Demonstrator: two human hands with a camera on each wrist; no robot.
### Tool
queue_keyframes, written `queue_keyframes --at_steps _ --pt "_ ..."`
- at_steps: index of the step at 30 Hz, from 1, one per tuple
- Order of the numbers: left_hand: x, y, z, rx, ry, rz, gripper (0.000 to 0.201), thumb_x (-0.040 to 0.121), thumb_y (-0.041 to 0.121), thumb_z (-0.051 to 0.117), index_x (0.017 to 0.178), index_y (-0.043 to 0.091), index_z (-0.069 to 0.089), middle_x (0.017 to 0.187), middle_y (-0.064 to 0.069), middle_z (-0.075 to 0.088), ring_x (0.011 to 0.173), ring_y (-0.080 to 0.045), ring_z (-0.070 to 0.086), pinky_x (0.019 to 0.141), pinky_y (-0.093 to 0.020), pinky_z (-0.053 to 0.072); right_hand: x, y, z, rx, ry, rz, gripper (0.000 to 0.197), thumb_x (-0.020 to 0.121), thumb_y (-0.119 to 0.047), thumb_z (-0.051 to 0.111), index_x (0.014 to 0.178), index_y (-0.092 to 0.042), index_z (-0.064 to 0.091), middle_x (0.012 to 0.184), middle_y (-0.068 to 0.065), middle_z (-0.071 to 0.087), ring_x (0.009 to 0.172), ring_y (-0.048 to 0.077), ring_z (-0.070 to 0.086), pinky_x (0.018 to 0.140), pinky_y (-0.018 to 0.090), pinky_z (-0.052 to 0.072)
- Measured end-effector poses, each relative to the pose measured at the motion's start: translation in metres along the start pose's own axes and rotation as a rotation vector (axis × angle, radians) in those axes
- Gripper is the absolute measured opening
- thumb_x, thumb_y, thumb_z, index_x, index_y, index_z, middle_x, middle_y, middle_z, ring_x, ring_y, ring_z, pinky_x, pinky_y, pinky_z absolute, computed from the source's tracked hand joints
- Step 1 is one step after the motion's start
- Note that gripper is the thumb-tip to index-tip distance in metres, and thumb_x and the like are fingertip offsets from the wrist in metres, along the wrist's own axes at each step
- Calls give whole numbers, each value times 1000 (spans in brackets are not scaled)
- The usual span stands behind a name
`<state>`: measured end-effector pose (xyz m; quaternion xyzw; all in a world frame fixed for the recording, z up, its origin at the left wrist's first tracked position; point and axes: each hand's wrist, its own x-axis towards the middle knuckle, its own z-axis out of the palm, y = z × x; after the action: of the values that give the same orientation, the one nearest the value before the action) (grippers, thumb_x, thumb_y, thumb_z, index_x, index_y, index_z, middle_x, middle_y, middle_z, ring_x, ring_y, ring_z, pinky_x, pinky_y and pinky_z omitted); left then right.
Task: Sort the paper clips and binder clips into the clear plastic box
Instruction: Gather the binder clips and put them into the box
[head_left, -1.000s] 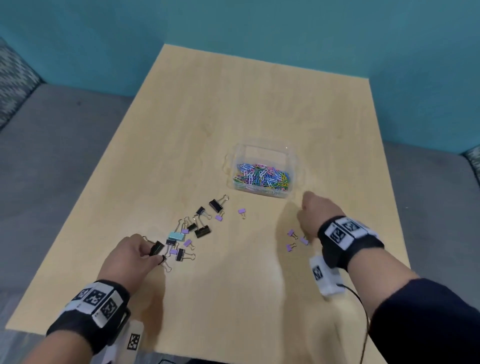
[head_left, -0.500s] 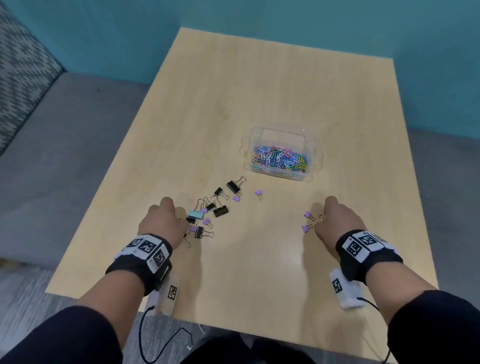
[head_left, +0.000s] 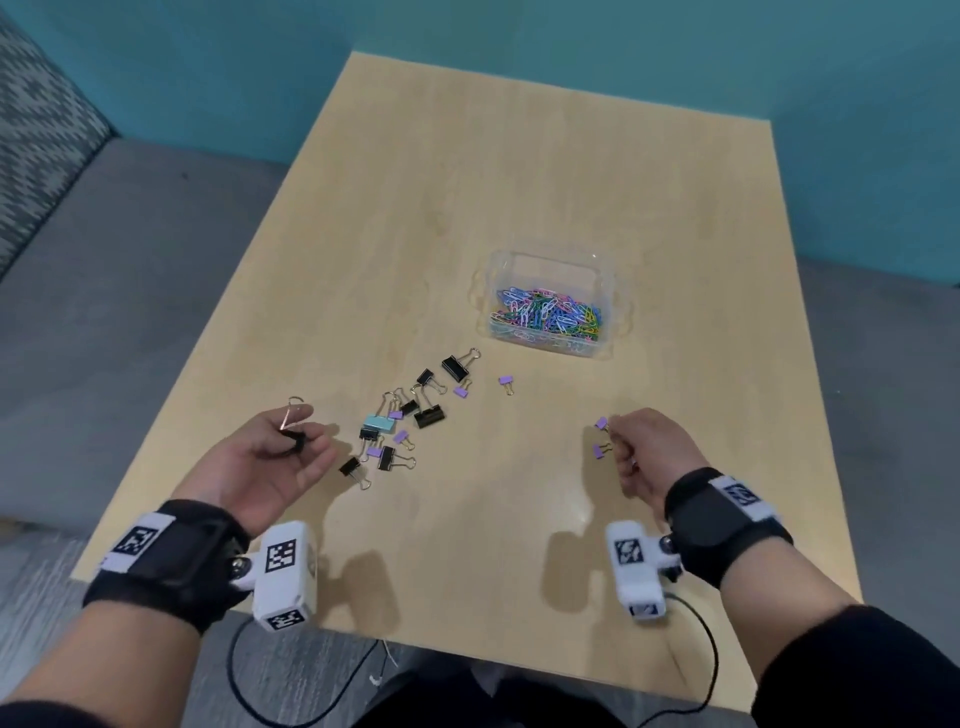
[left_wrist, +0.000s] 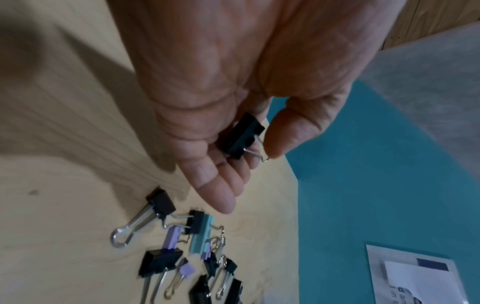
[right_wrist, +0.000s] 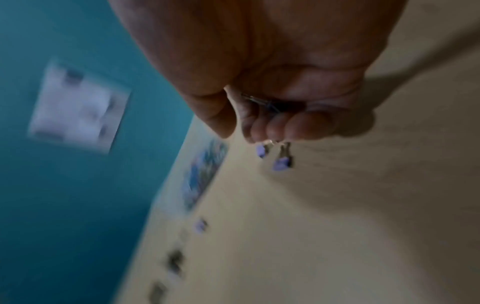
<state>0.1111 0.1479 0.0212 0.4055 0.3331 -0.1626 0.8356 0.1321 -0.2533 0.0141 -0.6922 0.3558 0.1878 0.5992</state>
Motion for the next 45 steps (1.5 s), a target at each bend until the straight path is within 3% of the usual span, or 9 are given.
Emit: queue_keyframes --at_steps 4,10,19,24,32,36,39,42,45 --pt "-4 -9 14 325 184 78 8 85 4 63 93 4 61 72 -10 62 58 -16 57 56 -27 56 -5 5 26 -872 96 -226 34 90 -46 53 100 -16 39 97 -1 54 87 28 58 69 34 40" --pt "-6 -31 26 1582 343 242 41 69 45 78 90 20 55 86 3 58 71 -15 55 55 -28 37 -10 -1 37 -1052 103 -240 10 89 -14 38 97 -13 34 75 8 55 61 25 52 53 33 40" --pt "7 -47 46 1810 312 334 17 87 27 57 77 19 45 79 0 47 63 -18 49 51 -28 30 -18 8 26 -1290 -58 -393 23 97 -28 36 113 -13 31 83 5 55 71 26 53 62 36 43" --pt "6 -47 55 1822 326 295 9 78 17 53 74 17 45 74 -2 50 59 -16 45 49 -28 27 -18 13 29 -1358 -77 -408 19 85 -4 32 99 -17 33 81 4 50 70 25 51 57 36 39" --pt "3 -51 41 1589 402 226 12 79 11 52 72 15 61 82 -2 59 73 -22 58 60 -30 42 -17 17 25 -1461 -116 -469 41 79 4 37 111 -19 29 87 2 40 74 24 45 58 33 35" --pt "2 -50 31 829 382 156 14 79 -2 58 67 5 61 78 -20 69 60 -28 62 65 -40 55 -12 20 21 -1409 -114 -476 33 86 -2 39 111 -20 26 85 0 41 71 23 48 60 35 40" --pt "-5 -42 29 244 207 43 19 84 -13 43 76 1 53 85 -26 65 59 -23 55 49 -25 52 -10 18 24 -1378 -111 -474 12 94 -13 32 99 -21 25 85 2 44 70 24 49 58 36 37" --pt "-12 -32 25 -13 87 -26 20 84 -10 38 81 3 52 79 -16 66 62 -19 64 53 -24 56 -11 16 26 -1374 -126 -489 12 100 -29 30 94 -20 25 88 4 48 72 27 52 62 38 43" --pt "-13 -31 23 -117 44 -33 10 78 -4 50 82 4 54 73 -11 65 68 -20 68 66 -30 60 -12 13 30 -1386 -80 -456 9 99 -23 30 102 -15 29 84 6 52 68 25 53 61 36 45"
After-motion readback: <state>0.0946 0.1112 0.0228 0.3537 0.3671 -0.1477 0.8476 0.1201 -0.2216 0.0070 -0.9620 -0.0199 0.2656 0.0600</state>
